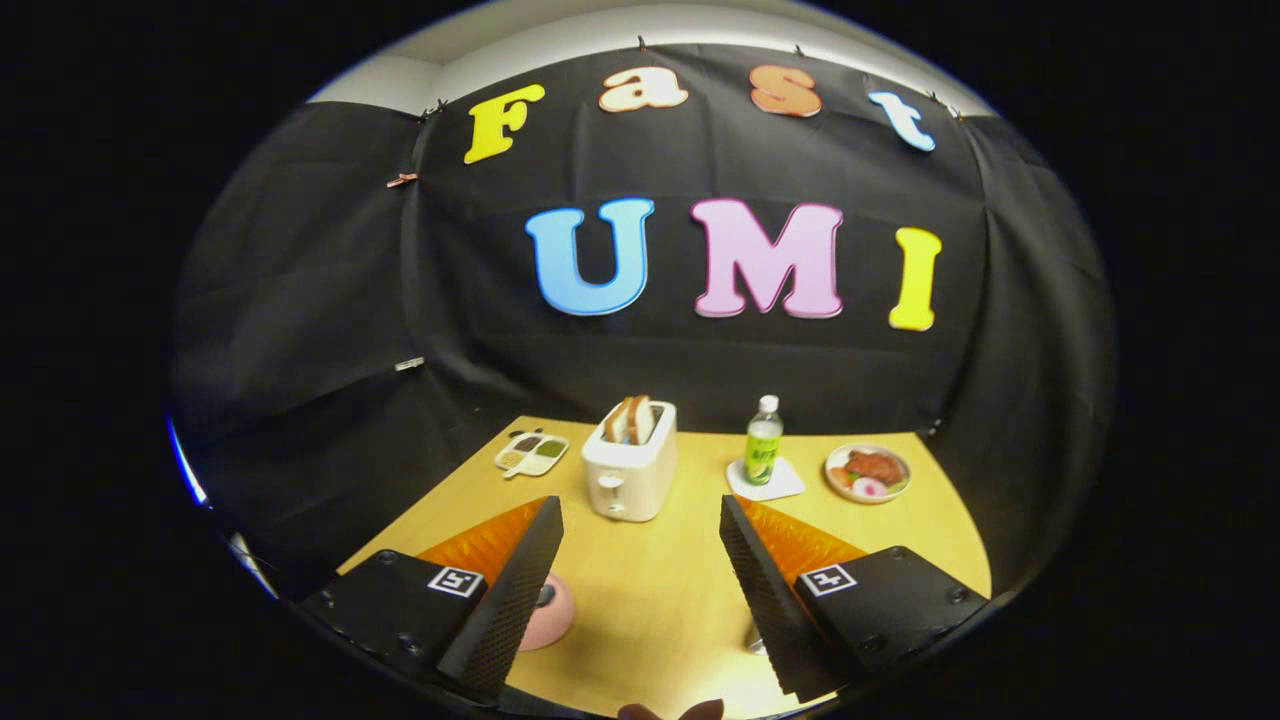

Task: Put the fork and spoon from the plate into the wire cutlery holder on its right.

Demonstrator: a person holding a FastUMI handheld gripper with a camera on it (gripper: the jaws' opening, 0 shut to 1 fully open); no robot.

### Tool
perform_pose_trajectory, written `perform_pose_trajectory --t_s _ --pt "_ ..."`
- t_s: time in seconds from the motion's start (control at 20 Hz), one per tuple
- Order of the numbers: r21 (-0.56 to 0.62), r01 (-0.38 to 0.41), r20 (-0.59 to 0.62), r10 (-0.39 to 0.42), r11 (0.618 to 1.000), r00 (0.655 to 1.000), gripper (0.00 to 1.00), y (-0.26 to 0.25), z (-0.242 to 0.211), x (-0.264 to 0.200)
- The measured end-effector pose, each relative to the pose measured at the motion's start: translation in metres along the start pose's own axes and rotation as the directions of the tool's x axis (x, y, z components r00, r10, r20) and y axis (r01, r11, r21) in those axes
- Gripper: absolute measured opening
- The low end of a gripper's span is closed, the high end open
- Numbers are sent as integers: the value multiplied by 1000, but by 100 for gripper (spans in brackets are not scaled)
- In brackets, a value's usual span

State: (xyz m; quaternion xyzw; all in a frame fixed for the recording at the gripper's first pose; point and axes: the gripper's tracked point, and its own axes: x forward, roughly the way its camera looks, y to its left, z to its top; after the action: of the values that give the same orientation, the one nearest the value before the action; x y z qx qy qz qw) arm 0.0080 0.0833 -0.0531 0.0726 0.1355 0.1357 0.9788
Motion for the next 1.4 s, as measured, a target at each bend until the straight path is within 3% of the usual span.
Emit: perform_pose_trajectory --t_s 0.2,0.35,0.65,0.8,0.9,1.05,1.15,1.25,1.4 --pt "15 -121 -193 122 993 974 99 42 -46 16" --pt "-3 -148 -373 137 989 918 99 59 -93 27" --pt "69 -216 -575 215 974 789 98 104 -171 48" --pt "112 -212 -652 233 971 721 95 121 -214 60" --pt "125 -198 -687 229 972 690 88 128 -237 71" --pt "93 -175 -729 186 980 658 79 133 -266 82" --pt "79 -153 -751 160 985 641 79 134 -282 91" --pt "75 -129 -772 139 989 620 70 134 -295 98" --pt "79 -87 -790 116 993 602 70 133 -311 109"
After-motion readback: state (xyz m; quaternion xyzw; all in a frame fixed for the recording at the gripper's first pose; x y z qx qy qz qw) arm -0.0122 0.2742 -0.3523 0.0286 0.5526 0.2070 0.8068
